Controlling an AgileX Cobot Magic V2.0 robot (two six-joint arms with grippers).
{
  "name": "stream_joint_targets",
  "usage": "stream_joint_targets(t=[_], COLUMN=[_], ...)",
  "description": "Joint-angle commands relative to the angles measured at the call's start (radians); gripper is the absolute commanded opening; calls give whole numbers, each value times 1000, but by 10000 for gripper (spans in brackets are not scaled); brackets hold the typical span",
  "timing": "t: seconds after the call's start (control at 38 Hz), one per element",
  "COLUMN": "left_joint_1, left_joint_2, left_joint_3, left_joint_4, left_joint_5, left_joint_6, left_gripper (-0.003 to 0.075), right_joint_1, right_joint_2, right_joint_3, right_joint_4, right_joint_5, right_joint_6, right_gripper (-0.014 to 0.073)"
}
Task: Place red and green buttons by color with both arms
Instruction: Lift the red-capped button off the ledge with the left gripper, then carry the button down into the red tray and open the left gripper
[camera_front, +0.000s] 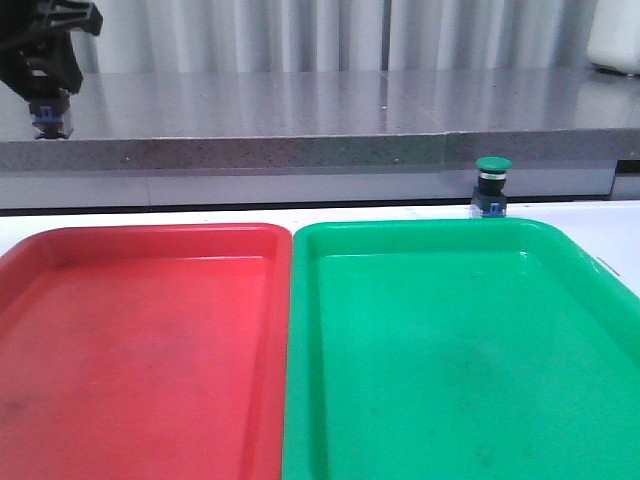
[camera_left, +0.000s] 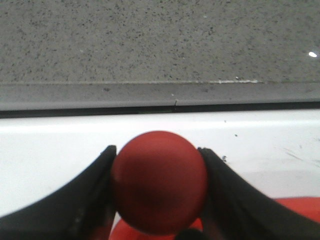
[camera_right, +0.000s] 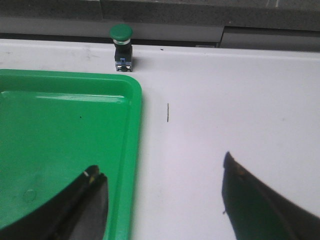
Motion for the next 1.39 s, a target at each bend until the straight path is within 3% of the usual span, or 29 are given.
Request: stream_joint_targets(t=[0.0, 0.24, 0.5, 0.81, 1.37], left_joint_1=[-4, -23, -150, -285, -306], left_joint_2=[-151, -355, -470, -413, -177], left_joint_3=[57, 282, 462, 568, 571], left_joint_4=[-45, -66, -69, -69, -71], left_joint_5=[-48, -43, -47, -210, -340], left_joint_6=[-3, -3, -3, -3, -3], left_gripper=[242, 242, 242, 242, 242], right_joint_1=[-8, -8, -8, -8, -8], right_joint_2=[6, 6, 6, 6, 6], right_joint_3=[-33, -33, -33, -33, -33], right_joint_4=[-7, -7, -7, -7, -7], right_joint_5=[-76, -76, -76, -76, -76], right_joint_6=[-8, -8, -8, -8, -8], right_gripper=[510, 510, 510, 510, 510])
